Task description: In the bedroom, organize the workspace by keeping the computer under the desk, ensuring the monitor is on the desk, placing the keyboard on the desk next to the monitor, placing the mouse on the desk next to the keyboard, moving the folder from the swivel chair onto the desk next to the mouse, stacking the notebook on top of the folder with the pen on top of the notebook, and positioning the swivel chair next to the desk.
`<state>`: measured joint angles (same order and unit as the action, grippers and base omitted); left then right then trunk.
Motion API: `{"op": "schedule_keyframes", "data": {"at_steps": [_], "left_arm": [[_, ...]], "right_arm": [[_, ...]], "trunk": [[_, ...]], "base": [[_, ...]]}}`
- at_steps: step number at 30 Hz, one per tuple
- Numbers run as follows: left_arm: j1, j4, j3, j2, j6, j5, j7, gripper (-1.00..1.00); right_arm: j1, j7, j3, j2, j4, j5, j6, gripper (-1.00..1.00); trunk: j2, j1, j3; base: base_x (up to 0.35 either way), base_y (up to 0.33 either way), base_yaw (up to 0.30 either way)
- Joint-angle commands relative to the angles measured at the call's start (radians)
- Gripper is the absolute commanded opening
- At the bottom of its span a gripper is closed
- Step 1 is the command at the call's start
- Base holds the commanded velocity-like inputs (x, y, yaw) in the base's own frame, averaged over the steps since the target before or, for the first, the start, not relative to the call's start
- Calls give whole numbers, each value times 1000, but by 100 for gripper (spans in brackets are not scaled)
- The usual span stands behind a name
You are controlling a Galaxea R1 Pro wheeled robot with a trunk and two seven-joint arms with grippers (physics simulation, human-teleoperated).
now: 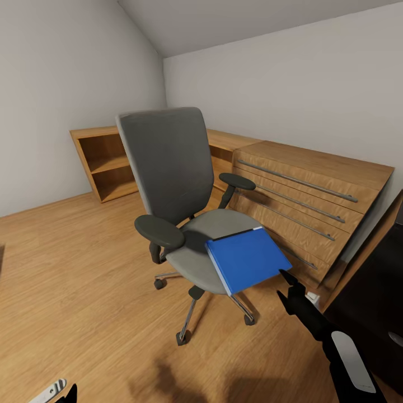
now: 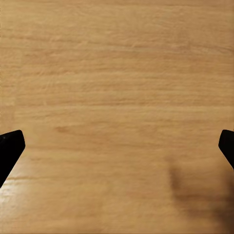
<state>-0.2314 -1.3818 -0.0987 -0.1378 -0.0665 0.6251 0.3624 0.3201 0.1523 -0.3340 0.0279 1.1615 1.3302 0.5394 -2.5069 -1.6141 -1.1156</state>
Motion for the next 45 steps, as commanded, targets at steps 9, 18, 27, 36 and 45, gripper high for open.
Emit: {"op": "schedule_keyframes", "data": {"at_steps": [9,18,27,36,45], "left_arm": [[0,23,3,0,-4,-5,3,100],[0,26,4,0,-4,-8,3,100],[0,26,4,0,-4,-8,1,100],[0,27,4,0,-4,-9,1,100],[0,28,4,0,-4,-9,1,100]], "right_arm": [[1,37,-2,1,2,1,21,100],[0,68,-2,2,4,1,35,100],[1,73,-4,6,4,0,37,100],[0,73,-6,7,4,-3,37,100],[0,73,-7,7,4,-4,36,100]], "trunk": [[0,0,-1],[0,0,-1],[0,0,-1],[0,0,-1],[0,0,-1]], "base": [[0,0,0],[1,0,0],[103,0,0],[20,0,0],[55,0,0]]}}
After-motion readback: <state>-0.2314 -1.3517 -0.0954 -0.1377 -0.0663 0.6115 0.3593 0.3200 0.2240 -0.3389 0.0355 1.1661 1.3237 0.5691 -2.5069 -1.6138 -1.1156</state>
